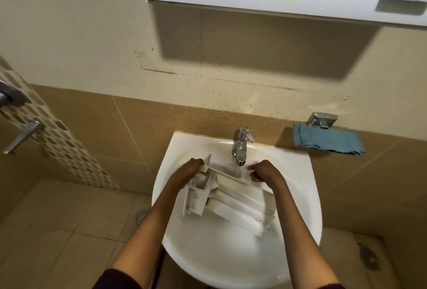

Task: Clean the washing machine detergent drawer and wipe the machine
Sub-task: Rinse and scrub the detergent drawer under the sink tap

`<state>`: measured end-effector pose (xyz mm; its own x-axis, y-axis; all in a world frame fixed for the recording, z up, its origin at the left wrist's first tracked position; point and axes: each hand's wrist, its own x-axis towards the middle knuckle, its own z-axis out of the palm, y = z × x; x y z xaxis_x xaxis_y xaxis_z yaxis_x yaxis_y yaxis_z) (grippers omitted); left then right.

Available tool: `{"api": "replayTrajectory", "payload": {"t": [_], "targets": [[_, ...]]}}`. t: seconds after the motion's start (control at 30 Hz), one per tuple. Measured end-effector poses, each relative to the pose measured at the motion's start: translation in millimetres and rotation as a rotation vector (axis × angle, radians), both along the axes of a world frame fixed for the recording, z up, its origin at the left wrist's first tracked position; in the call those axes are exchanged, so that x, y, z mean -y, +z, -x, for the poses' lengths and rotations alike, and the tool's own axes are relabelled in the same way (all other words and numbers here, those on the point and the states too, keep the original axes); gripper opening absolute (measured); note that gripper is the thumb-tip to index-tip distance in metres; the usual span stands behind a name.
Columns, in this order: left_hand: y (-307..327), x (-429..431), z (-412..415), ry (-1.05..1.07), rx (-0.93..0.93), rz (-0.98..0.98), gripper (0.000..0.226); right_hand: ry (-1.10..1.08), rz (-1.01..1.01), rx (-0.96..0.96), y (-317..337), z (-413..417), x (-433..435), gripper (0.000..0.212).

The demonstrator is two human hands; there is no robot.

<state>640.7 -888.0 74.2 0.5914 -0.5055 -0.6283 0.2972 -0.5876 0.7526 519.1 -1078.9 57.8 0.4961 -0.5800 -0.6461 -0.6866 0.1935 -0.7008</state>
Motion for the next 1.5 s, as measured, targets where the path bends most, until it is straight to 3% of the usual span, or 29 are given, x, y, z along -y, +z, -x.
{"api": "replayTrajectory", "payload": {"t": [0.1,0.2,0.3,0.43,0.63,0.73,0.97,1.07,1.17,1.33,1.4,1.5], "targets": [[2,8,7,-0.124,0.204,-0.107,0.056,-0.317,-0.352,0.285,-13,-4,-8,0.025],[5,11,8,-0.221,0.310,-0.202,0.064,-0.517,-0.615,0.462,-19,-8,-15,0.023],[4,12,3,-0.329,0.333,-0.295,0.064,-0.505,-0.573,0.402,-26,-17,-19,0.024],[5,18,9,-0.317,0.418,-0.346,0.043,-0.506,-0.530,0.307,-31,-25,-22,0.029],[-6,19,10,-0.310,0.491,-0.347,0.033,-0.524,-0.723,0.373,-14,-16,-17,0.019],[-12,19,11,-0.304,0.534,-0.335,0.031,-0.528,-0.699,0.386,-9,-9,-11,0.021],[-21,13,15,-0.062,0.628,-0.233,0.028,-0.369,-0.752,0.467,11,-3,-18,0.019],[-19,15,17,-0.033,0.650,-0.176,0.031,-0.152,-0.580,0.407,26,-15,-34,0.030],[-19,15,18,-0.064,0.691,-0.178,0.030,0.118,-0.236,0.332,31,-33,-53,0.030],[-18,15,20,-0.058,0.699,-0.202,0.032,0.371,0.296,0.263,19,-50,-73,0.025],[-18,16,21,-0.048,0.710,-0.207,0.031,0.428,0.507,0.183,8,-49,-74,0.021],[-17,14,23,-0.046,0.741,-0.209,0.031,0.386,0.580,0.105,-7,-41,-70,0.022]]}}
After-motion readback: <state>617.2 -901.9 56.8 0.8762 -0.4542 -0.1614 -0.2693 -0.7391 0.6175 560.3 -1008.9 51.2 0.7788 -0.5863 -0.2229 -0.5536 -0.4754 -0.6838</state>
